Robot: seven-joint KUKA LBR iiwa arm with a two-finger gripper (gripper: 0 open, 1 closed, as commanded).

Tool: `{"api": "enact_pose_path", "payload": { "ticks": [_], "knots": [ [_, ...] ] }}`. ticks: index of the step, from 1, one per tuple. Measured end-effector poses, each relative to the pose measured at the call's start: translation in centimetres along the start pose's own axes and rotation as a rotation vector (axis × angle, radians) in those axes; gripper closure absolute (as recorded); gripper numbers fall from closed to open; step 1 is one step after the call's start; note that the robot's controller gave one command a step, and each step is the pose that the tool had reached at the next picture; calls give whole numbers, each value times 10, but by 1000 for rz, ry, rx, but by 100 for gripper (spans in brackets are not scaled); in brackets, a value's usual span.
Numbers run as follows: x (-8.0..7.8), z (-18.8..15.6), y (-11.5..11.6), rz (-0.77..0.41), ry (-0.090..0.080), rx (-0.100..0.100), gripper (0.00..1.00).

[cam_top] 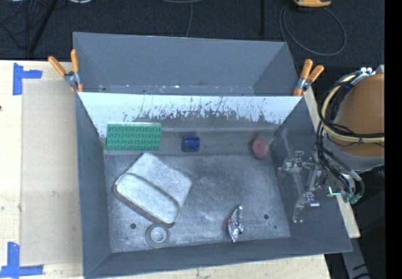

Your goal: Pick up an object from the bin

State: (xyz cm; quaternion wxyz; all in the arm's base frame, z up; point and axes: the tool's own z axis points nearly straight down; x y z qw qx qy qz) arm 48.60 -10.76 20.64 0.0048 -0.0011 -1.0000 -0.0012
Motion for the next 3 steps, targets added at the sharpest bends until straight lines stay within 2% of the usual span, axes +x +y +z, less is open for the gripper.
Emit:
{"api": "enact_pose_path", "payload": {
  "ticks": [1,2,3],
  "knots": [
    [17,101,74,-196,-3,0,0],
    [-17,137,65,-228,-9,2,0],
    [1,134,102,-360,-22,7,0]
  ]
}}
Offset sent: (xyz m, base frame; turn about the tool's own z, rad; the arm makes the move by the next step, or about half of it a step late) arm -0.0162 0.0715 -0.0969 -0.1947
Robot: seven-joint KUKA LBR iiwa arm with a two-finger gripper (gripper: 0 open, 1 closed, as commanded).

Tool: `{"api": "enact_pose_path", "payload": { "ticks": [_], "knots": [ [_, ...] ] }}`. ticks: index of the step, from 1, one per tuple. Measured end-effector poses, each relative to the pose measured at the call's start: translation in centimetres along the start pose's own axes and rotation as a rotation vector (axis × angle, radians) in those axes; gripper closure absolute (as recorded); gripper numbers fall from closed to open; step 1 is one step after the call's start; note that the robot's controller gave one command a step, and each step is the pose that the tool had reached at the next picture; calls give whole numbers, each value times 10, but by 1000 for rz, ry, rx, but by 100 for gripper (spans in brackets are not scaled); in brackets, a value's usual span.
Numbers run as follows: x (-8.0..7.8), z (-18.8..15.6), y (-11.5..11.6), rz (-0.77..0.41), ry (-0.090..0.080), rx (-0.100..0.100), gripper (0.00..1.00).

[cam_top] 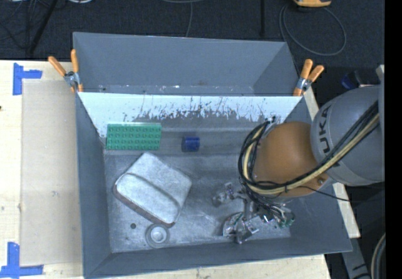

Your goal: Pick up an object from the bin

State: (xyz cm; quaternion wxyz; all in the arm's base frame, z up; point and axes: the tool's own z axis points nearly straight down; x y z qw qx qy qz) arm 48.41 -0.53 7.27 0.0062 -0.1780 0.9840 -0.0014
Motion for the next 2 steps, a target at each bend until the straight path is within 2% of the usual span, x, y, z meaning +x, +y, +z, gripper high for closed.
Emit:
{"api": "enact_pose_path", "payload": {
  "ticks": [1,2],
  "knots": [
    [2,0,1,-4,8,-3,100],
    [-17,-128,6,-13,12,-6,100]
  ]
}}
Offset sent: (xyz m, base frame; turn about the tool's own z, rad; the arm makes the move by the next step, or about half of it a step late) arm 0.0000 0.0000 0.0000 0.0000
